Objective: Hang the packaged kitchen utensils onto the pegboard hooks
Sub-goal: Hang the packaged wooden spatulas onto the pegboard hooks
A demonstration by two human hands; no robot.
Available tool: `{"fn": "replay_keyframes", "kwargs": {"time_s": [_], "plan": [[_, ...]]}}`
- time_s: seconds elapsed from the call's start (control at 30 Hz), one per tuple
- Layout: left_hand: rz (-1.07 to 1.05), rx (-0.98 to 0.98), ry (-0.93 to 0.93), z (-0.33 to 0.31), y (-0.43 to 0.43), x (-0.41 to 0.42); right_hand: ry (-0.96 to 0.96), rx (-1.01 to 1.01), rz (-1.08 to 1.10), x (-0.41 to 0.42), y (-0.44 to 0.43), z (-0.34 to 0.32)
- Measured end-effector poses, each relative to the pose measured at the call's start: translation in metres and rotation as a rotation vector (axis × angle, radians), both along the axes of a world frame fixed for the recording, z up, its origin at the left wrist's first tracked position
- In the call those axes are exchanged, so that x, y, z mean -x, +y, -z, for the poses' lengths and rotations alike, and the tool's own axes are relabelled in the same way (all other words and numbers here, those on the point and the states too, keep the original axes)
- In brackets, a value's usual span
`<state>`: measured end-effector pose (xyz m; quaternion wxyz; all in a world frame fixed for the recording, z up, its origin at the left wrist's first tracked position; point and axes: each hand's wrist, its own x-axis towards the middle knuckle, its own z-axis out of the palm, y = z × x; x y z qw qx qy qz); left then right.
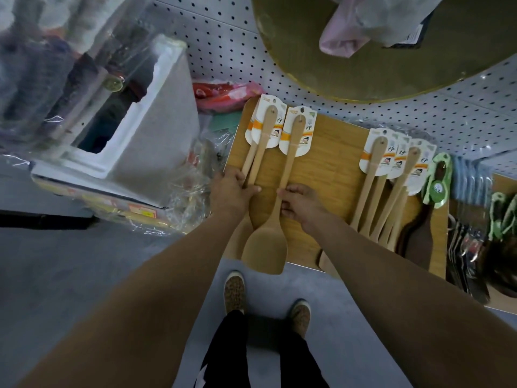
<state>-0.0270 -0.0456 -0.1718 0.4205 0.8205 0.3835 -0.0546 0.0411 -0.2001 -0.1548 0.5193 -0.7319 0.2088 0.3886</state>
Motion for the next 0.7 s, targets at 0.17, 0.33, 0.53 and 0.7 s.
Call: {"fn": "replay_keyframes", "kwargs": {"time_s": [0.17,0.33,0.53,0.7], "plan": [[-0.021,-0.018,0.041,0.000,-0.004,-0.003,0.014,-0.033,0.035,0.004,-0.006,0.000],[-0.138,0.144,0.036,-0.004,0.002,-0.001,0.047,-0.078,0.042,0.013,-0.012,-0.008],[-0.286,0.223,-0.026,-0.023,-0.007,0.024,0.031,-0.167,0.071,0.027,-0.020,-0.027],[-0.236,0.347,-0.088,-0.052,-0.052,0.048,-0.034,-0.241,0.100,0.046,-0.057,-0.059]]}}
